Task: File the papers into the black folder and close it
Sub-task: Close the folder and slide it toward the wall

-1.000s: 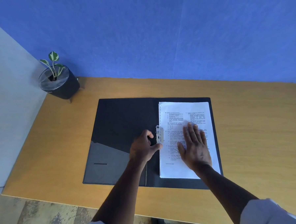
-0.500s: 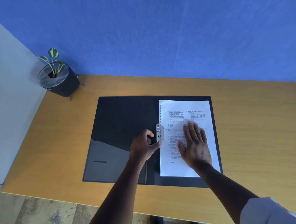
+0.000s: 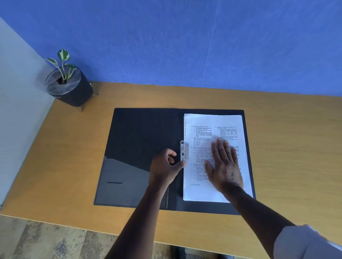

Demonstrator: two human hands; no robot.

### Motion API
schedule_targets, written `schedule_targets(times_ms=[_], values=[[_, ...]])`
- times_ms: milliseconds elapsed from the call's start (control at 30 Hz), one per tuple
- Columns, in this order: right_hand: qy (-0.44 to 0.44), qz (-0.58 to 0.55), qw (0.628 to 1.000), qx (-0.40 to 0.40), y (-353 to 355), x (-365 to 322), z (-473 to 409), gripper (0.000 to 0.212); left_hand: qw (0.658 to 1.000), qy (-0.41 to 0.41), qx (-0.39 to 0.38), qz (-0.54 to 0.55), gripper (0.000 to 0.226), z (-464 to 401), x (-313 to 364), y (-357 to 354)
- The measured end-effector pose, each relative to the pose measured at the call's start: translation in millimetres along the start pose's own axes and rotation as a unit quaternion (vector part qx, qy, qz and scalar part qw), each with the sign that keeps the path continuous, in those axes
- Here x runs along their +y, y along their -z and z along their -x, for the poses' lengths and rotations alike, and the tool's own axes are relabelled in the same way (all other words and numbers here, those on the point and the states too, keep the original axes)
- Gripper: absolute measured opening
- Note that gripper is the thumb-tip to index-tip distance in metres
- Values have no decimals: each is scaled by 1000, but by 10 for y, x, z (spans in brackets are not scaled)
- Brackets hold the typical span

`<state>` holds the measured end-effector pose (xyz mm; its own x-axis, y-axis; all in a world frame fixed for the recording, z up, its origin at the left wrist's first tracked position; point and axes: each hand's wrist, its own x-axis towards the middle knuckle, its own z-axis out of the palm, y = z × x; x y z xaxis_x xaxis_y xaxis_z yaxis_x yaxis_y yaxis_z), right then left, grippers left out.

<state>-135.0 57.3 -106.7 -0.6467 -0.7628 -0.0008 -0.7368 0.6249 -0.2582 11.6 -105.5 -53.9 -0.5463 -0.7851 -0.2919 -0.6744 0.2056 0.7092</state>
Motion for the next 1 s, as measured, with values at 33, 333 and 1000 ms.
schedule_targets(times_ms=[33,333,1000], values=[[1,1,1000,-1,1,0,-1,69,1000,-6,12,2,41,29,-15,-23],[-5,40,998,-45,53,-27,-15,74,992,-41,118,-30,24,389,-232,-176],[9,47,998,-47,65,-27,1,75,915,232,314,104,72,960,-103,-9]])
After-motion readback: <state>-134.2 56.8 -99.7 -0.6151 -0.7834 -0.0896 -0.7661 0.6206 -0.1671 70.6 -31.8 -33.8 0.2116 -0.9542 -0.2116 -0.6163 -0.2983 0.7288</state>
